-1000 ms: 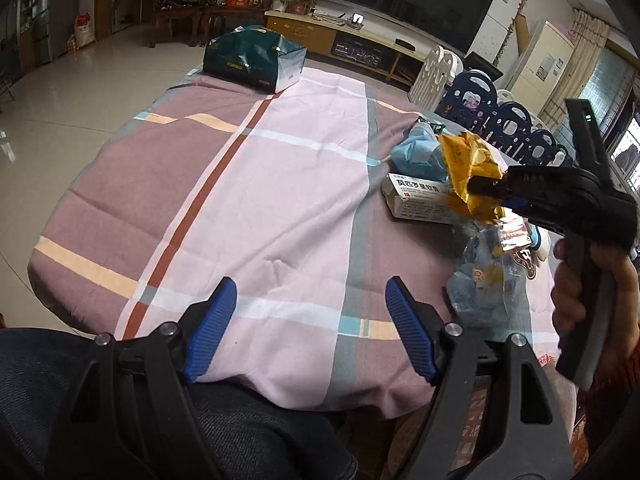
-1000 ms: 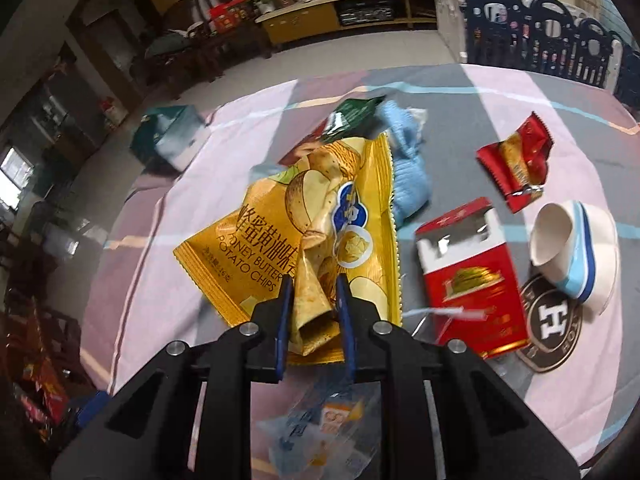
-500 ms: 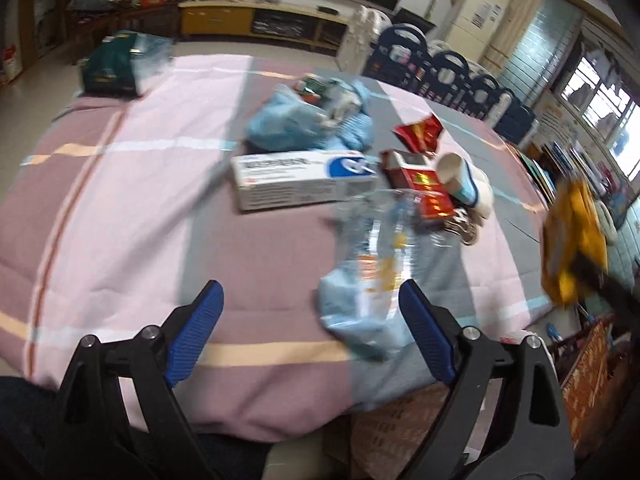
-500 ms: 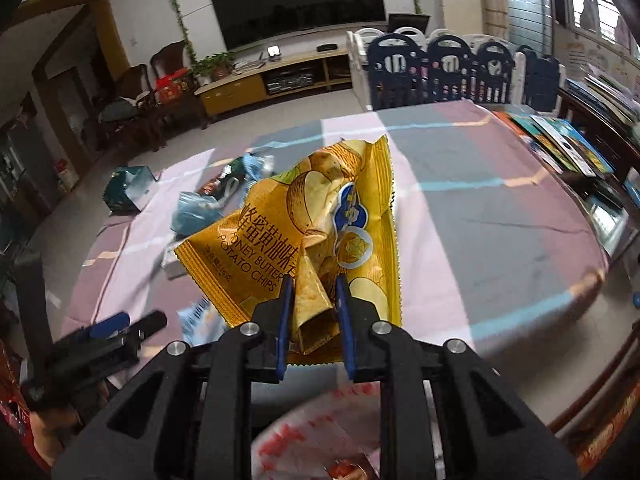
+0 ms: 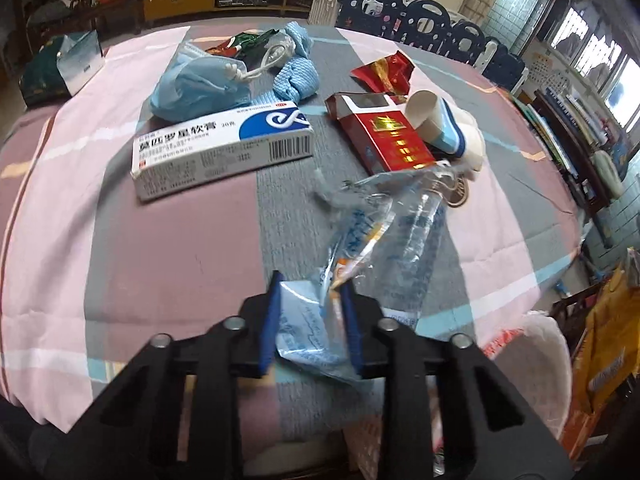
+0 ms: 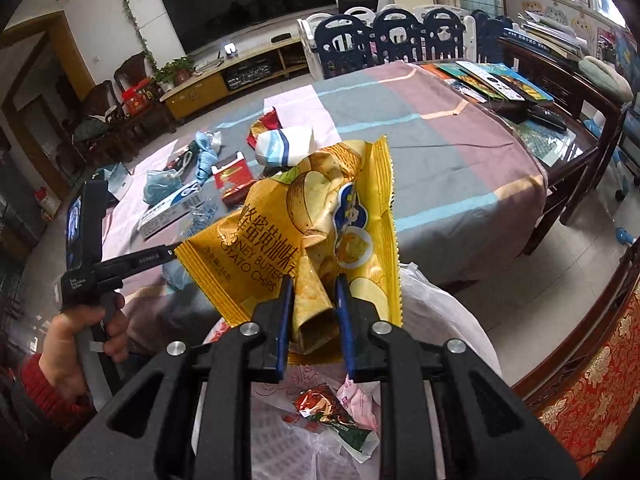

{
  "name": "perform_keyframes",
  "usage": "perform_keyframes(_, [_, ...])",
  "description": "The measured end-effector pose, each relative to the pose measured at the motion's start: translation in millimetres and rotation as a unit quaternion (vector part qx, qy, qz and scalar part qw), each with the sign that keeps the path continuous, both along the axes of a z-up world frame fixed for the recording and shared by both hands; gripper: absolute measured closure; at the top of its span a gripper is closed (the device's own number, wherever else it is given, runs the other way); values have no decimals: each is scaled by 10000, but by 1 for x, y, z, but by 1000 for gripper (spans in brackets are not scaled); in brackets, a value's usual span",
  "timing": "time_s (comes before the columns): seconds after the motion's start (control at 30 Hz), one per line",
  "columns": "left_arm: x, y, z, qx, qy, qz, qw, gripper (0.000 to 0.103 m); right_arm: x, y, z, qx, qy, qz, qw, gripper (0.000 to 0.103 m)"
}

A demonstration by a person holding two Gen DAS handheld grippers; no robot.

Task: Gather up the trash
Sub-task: 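Carry both bags over the wastebasket and open both grippers to drop them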

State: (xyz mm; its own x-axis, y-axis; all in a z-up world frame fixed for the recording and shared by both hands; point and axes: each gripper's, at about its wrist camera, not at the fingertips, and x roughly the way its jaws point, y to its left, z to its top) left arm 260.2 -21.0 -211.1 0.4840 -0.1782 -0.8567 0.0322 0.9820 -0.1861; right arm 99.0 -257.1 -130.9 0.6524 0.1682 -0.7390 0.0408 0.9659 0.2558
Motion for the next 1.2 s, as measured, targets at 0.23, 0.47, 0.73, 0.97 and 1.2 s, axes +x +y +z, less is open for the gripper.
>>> perform_keyframes(0.23, [-36, 19, 14, 7, -390, 362, 9986, 88, -10, 12, 8, 51, -141, 187, 9997, 81])
perform_keyframes(0.47, [-92, 35, 78, 615, -1433, 862, 9840, 88, -15, 24, 13, -55, -115, 326, 9994, 81])
perform_keyframes(0.73, [-153, 27, 125, 777, -2099, 827, 9711, 88, -25, 34, 21, -137, -136, 537, 9984, 81])
perform_keyframes(0.97, [-170, 17, 127, 760, -2119, 630, 9723, 88, -40, 37, 31, -271, -219, 538, 9979, 81])
perform_keyframes(1.2, [-171, 13, 124, 715, -2099, 549, 9736, 88, -46, 27, 23, -203, -43, 419, 9989, 81])
